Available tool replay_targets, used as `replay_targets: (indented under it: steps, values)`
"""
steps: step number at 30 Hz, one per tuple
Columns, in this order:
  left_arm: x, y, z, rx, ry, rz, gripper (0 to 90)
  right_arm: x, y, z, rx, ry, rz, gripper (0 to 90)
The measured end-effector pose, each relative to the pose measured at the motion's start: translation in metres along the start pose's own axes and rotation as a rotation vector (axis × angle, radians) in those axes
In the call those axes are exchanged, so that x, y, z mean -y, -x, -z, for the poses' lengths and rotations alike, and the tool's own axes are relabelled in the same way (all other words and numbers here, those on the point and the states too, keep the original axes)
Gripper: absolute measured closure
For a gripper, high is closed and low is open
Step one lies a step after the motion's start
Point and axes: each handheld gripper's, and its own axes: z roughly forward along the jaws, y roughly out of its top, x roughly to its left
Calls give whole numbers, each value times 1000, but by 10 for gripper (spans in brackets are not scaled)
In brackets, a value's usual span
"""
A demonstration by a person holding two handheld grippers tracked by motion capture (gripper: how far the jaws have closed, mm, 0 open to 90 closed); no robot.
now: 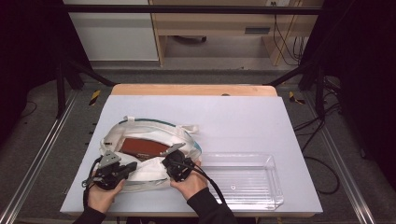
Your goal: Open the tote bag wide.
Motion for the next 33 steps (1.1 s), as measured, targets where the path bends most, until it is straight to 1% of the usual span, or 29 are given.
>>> replay_targets:
  steps: [2, 4, 6, 8, 9, 11, 13, 15, 16, 17, 19, 20, 21, 22, 24, 27, 29, 30, 32, 33]
  values:
    - [2, 2, -2, 0, -16, -12, 900, 0, 0, 3, -7, 23, -2, 900]
    - [4, 3, -3, 4, -28, -20, 900, -2, 1, 9, -11, 80, -15, 900]
    - [6, 5, -6, 7, -45, -29, 900, -6, 2, 13, 2, 124, -19, 900]
    - [7, 8, -7, 2, -60, -46, 900, -12, 3, 14, 18, 146, -24, 900]
    - [7, 9, -8, 1, -64, -54, 900, -15, 3, 13, 30, 145, -28, 900]
    - [7, 9, -8, 0, -68, -56, 900, -20, 4, 7, 57, 129, -24, 900]
    - [7, 8, -8, 7, -68, -51, 900, -23, 4, 2, 68, 115, -34, 900]
    - [5, 8, -6, 14, -62, -46, 900, -24, 4, -2, 79, 84, -36, 897]
    - [4, 7, -4, 23, -51, -41, 900, -24, 4, -3, 85, 69, -27, 894]
    - [1, 6, -1, 38, -26, -31, 900, -23, 3, -4, 92, 48, -27, 895]
    - [-6, 4, 10, 38, 33, -17, 900, -22, 4, -4, 94, 23, -35, 900]
    - [-11, 1, 15, 31, 58, -13, 900, -21, 4, -4, 87, 21, -37, 900]
    - [-15, -3, 20, 19, 78, -5, 900, -21, 4, -4, 82, 8, -37, 900]
    - [-19, -7, 24, -11, 93, -6, 900, -21, 4, -5, 81, -6, -35, 900]
    - [-25, -17, 31, -102, 102, -27, 900, -21, 4, -7, 82, -30, -36, 900]
    - [-28, -37, 35, -179, 113, 2, 900, -20, 4, -9, 78, -72, -30, 900]
    - [-24, -49, 32, -206, 89, 24, 900, -19, 4, -11, 76, -88, -35, 900]
    - [-20, -54, 29, -214, 77, 42, 900, -18, 5, -12, 77, -94, -32, 900]
    - [-9, -63, 25, -216, 53, 71, 900, -15, 8, -14, 69, -106, -30, 900]
    - [-5, -66, 23, -217, 48, 83, 900, -15, 8, -14, 64, -112, -37, 900]
